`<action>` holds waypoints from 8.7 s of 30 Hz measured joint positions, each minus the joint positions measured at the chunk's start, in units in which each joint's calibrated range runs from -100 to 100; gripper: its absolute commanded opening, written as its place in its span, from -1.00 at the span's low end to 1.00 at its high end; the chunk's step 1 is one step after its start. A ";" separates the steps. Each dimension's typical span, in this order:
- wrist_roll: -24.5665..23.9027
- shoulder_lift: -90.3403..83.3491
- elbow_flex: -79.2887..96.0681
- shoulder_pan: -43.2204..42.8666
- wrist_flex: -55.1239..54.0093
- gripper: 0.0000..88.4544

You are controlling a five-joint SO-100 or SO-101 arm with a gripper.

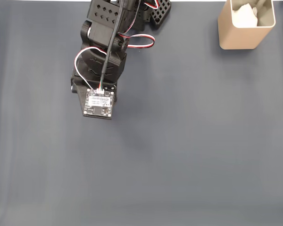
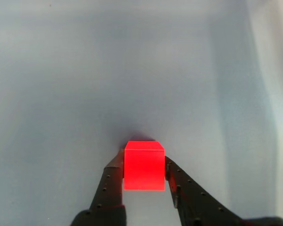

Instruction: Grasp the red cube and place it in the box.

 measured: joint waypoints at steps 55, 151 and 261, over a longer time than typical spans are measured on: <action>-9.38 -28.00 -24.59 -38.93 42.16 -1.00; -4.74 -24.70 -27.69 -88.54 39.32 -0.98; -8.89 -26.48 -27.14 -58.25 34.69 -1.00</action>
